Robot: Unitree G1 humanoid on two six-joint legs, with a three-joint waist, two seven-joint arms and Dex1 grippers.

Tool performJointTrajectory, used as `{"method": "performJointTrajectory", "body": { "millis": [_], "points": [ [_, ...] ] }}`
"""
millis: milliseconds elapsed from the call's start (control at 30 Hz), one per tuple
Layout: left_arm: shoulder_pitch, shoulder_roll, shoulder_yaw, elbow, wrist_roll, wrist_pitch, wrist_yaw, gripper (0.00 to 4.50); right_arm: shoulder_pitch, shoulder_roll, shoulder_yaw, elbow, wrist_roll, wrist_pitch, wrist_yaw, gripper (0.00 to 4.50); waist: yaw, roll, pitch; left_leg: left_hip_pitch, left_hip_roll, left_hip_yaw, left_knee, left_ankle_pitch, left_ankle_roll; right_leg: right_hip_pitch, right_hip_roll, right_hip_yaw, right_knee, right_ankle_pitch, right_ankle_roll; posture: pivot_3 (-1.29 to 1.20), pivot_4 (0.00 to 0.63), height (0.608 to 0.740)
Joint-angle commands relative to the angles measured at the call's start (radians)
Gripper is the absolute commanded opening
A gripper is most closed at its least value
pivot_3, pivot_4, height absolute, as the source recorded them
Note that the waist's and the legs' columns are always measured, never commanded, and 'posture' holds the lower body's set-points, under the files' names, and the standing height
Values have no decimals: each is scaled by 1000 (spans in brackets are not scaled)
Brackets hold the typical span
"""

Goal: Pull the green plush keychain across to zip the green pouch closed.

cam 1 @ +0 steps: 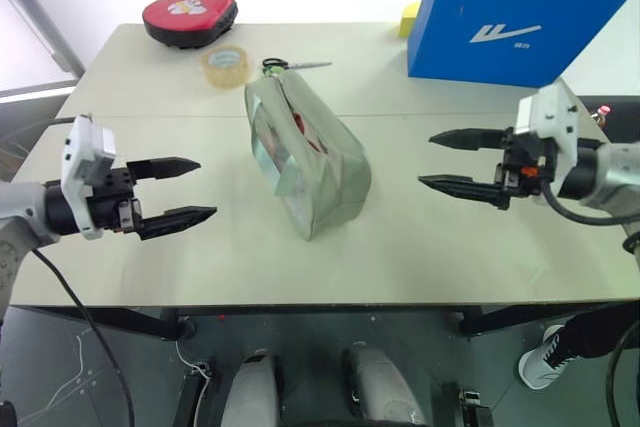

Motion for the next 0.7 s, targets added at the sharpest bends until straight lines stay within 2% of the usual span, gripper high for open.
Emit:
{"method": "performJointTrajectory", "body": {
  "millis": [33,433,533,633,700],
  "points": [
    [-2,13,29,-11,2,-19,-9,4472,-27,3,-5,-4,0,3,-16,3128,0,0,0,0,0,0,0,0,0,0,0,0,0,0,0,0,150,737],
    [-3,5,35,-1,-2,-27,-20,4472,-122,20,27,7,20,72,-64,3128,-1,0,0,0,0,0,0,0,0,0,0,0,0,0,0,0,150,737],
    [-21,18,39,34,7,-43,-42,4472,-261,85,45,28,104,200,-136,3128,-5,1,0,0,0,0,0,0,0,-1,0,1,0,0,0,0,150,737],
    [-60,23,22,77,10,-57,-64,4472,-431,200,100,71,176,342,-210,3128,-12,1,0,0,1,0,0,0,0,-2,1,1,1,0,0,0,150,737],
    [-100,15,5,101,4,-67,-78,4472,-533,287,163,124,167,418,-261,3128,-15,1,0,0,1,-1,0,0,0,-2,1,0,2,0,-1,0,150,737]
  ]
}}
